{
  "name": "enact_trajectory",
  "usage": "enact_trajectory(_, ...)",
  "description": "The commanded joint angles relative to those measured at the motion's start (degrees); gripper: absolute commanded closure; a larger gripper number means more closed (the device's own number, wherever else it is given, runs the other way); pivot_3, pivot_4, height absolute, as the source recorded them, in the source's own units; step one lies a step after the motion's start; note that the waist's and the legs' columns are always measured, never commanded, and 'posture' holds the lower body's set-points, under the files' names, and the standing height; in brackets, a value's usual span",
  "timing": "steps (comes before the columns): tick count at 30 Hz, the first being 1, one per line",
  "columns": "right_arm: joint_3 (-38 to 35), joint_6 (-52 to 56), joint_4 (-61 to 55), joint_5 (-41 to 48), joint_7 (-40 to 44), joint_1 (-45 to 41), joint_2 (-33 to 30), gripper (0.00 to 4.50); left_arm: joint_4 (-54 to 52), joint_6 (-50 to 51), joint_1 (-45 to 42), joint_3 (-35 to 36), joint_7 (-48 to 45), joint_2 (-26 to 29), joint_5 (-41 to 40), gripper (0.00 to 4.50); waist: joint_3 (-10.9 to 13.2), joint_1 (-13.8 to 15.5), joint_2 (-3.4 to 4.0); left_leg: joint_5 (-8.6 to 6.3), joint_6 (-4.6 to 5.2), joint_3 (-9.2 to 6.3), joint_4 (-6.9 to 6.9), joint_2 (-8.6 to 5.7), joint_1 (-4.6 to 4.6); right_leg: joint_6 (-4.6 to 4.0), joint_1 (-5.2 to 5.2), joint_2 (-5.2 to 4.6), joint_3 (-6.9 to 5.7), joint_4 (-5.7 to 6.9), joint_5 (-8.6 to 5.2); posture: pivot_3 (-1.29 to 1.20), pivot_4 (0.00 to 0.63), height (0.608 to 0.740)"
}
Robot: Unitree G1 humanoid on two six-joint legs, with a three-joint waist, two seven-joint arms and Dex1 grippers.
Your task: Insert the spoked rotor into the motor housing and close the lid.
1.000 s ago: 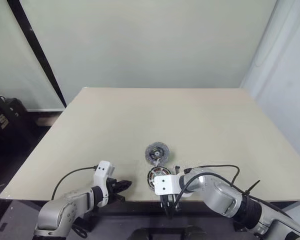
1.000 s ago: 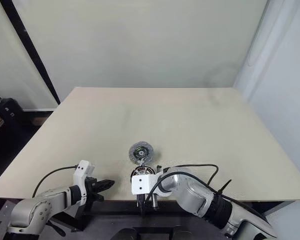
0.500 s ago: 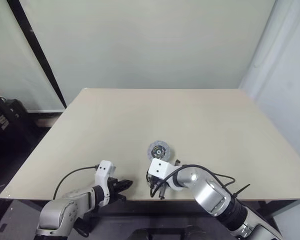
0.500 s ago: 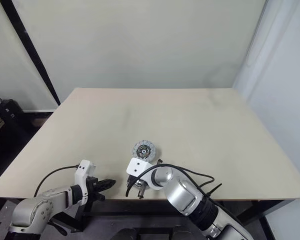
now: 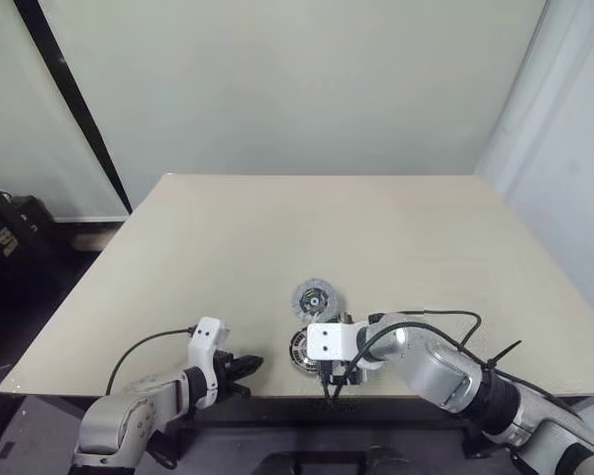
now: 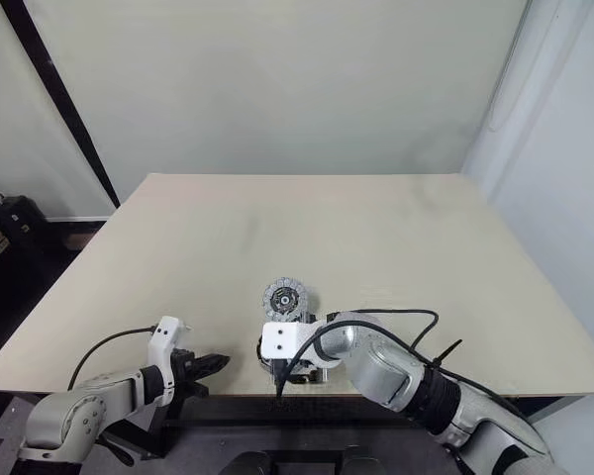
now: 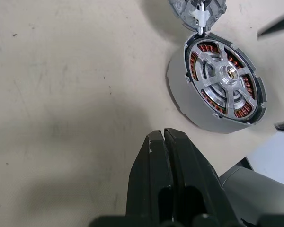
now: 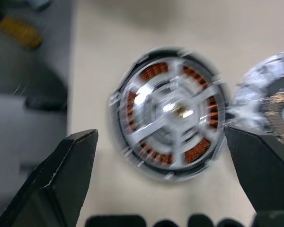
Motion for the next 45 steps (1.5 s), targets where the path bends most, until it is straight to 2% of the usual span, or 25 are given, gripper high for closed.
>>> enact_trajectory(1, 0.5, -2.4, -1.4, -2.1, 2.5, -2.6, -1.2, 0.04, -0.6, -1.0, -1.1, 0.0, -0.2, 0.1, 0.2, 4.5, 0.0, 0.0, 0.0, 0.0, 0.0, 0.0, 0.0, 0.0, 0.0, 0.0, 0.0, 0.0, 0.0, 0.0, 0.0, 0.0, 0.0, 0.74)
enact_trajectory(15, 1.8, -6.0, 4.0, -4.0, 3.6, -0.8, 0.4, 0.04, -1.3, -0.7, -0.3, 0.1, -0.3, 0.4, 0.1, 4.5, 0.0, 0.0, -0.01, 0.0, 0.0, -0.01, 0.0, 0.0, -0.01, 0.0, 0.0, 0.0, 0.0, 0.0, 0.0, 0.0, 0.0, 0.74)
enact_trajectory(18, 1.6, -6.6, 5.9, -4.6, 3.2, -0.2, 1.3, 0.63, -1.5, -0.6, -0.2, 0.1, -0.3, 0.4, 0.0, 4.5, 0.0, 0.0, -0.01, 0.0, 0.0, -0.01, 0.0, 0.0, 0.0, 0.0, 0.0, 0.0, 0.0, 0.0, 0.0, 0.0, 0.0, 0.74)
enact_trajectory(26, -0.3, -6.4, 8.6, -5.4, 1.7, 1.4, 3.5, 3.45, -1.8, -0.4, -0.2, 0.1, -0.1, 0.4, 0.0, 4.5, 0.0, 0.0, -0.06, 0.0, -0.01, -0.01, 0.0, 0.01, 0.05, 0.0, 0.05, 0.0, -0.01, 0.0, 0.0, 0.0, 0.0, 0.74)
enact_trajectory(29, -2.6, -4.4, 8.1, -4.6, 0.7, 2.5, 5.4, 4.31, -1.8, -0.4, -0.2, 0.1, 0.0, 0.4, 0.1, 4.5, 0.0, 0.0, -0.06, -0.12, -0.21, 0.0, 0.0, 0.06, 0.11, -0.01, 0.03, 0.02, -0.03, 0.02, 0.0, 0.0, 0.0, 0.74)
enact_trajectory(39, -9.6, 7.7, 7.1, -0.8, -3.5, 4.3, 13.6, 4.41, -1.1, -1.2, -0.9, 0.0, 0.5, -0.3, 0.5, 4.5, 0.0, 0.0, -0.01, -0.11, -0.23, -0.04, 0.01, 0.03, 0.06, -0.01, -0.03, 0.01, -0.04, 0.03, 0.0, 0.0, 0.0, 0.74)
enact_trajectory(45, -13.3, 17.9, 6.8, 5.1, -4.7, 4.6, 19.2, 4.49, 0.5, -4.8, -2.1, 1.3, 2.5, -2.5, 2.3, 4.5, 0.0, 0.0, -0.02, -0.04, -0.1, -0.08, -0.07, -0.01, 0.01, 0.0, -0.05, 0.0, -0.04, 0.02, 0.0, 0.0, 0.0, 0.74)
